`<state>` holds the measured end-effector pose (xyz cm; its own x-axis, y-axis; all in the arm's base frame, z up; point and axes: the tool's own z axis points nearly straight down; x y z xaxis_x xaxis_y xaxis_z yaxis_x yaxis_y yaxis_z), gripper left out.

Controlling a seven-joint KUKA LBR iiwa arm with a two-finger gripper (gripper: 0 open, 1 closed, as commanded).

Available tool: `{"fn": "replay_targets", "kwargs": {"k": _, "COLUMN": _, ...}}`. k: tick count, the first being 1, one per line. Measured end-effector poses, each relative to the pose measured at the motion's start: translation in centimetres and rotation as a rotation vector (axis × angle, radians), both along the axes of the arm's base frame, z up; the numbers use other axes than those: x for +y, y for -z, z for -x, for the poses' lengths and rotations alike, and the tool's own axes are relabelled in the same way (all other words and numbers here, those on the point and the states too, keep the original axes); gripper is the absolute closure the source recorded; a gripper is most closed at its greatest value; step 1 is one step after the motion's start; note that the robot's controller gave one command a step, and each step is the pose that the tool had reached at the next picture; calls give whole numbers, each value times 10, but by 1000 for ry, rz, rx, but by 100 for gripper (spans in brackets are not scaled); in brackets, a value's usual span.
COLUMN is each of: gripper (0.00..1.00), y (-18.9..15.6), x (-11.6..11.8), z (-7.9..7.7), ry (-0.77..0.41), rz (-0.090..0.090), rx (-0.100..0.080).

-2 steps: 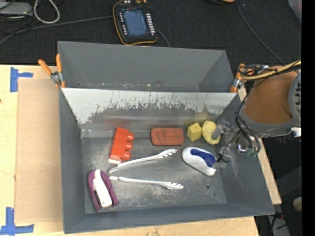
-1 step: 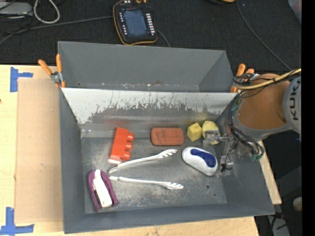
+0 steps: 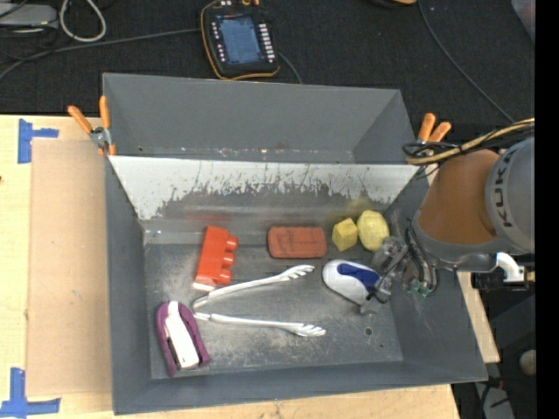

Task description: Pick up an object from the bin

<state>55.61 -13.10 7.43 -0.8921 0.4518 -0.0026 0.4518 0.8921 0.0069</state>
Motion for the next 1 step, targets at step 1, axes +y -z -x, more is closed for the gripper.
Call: {"fn": "replay_targets", "kwargs": {"k": 1, "gripper": 100, "y": 4, "x": -2, "z": -13, "ry": -427, "rz": 1, "rx": 7}}
